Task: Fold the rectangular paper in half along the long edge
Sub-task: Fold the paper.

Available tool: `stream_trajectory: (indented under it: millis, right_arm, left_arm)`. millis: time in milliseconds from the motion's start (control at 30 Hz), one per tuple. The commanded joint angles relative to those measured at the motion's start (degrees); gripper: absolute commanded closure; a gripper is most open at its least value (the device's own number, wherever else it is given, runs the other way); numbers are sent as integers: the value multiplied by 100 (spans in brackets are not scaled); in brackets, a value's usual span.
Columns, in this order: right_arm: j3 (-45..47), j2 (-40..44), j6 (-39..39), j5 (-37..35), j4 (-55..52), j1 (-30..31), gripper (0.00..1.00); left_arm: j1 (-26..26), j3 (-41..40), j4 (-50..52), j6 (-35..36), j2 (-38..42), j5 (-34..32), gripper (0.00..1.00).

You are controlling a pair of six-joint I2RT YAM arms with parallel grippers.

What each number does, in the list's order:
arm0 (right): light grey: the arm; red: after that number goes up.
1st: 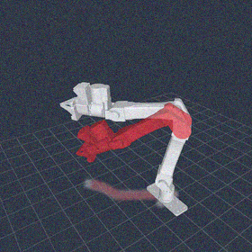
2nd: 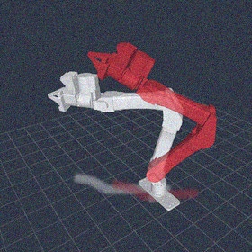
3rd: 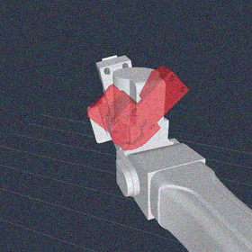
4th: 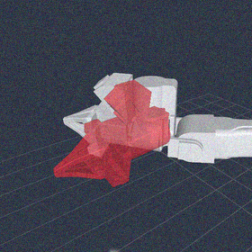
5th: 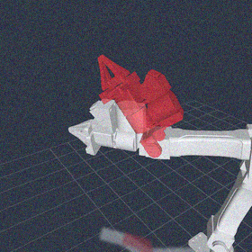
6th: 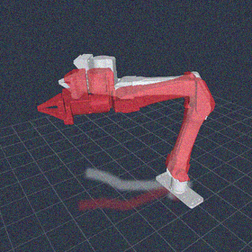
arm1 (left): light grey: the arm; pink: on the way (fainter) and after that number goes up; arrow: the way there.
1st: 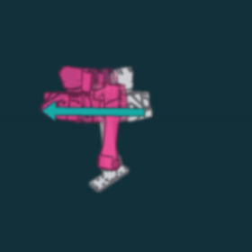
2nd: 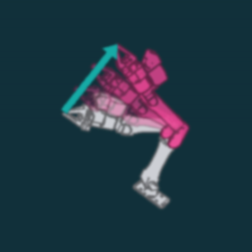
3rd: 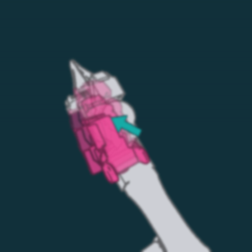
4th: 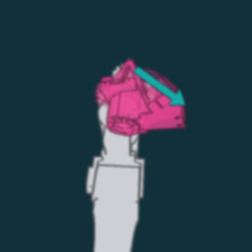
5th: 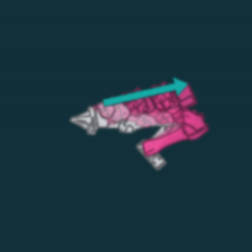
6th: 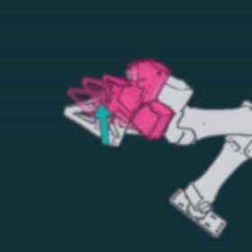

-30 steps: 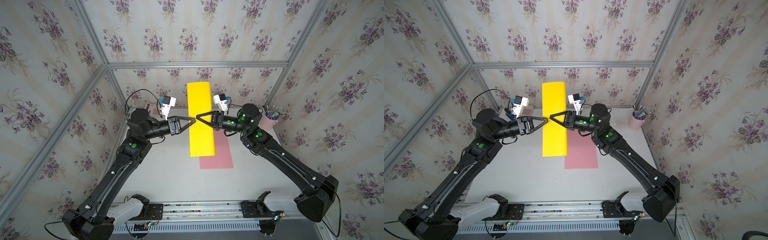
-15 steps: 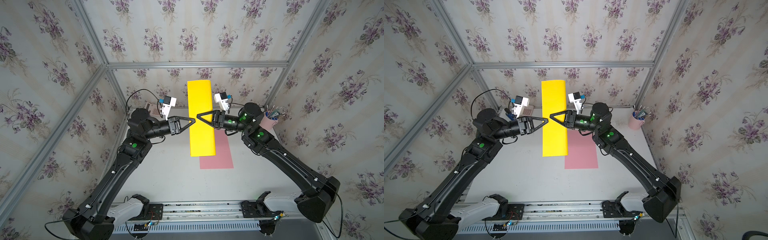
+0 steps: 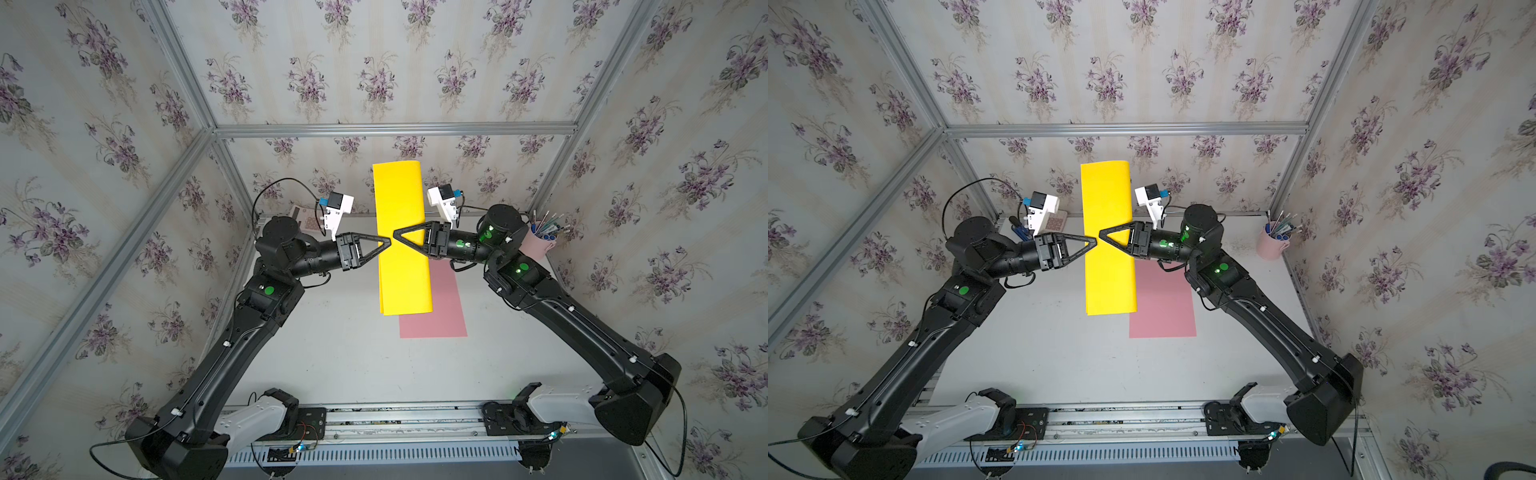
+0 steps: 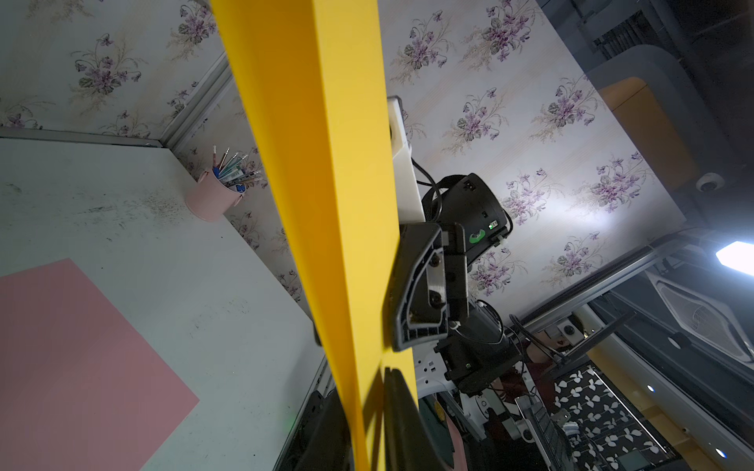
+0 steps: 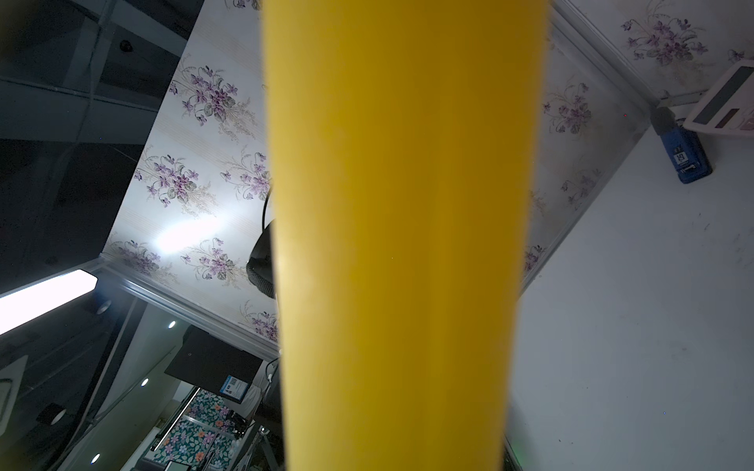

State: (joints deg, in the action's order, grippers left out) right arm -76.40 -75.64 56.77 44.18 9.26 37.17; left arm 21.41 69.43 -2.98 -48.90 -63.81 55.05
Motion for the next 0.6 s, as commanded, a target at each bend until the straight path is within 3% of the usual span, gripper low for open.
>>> stream_trajectory:
  millis: [0, 567]
  right_arm:
    - [-91, 49, -172, -109, -80, 10, 69]
    - [-95, 49, -254, -322, -156, 80, 69]
  left_arm:
    - [1, 36, -132, 74, 10, 61, 82]
    - [29, 36, -97, 96, -17, 82, 81]
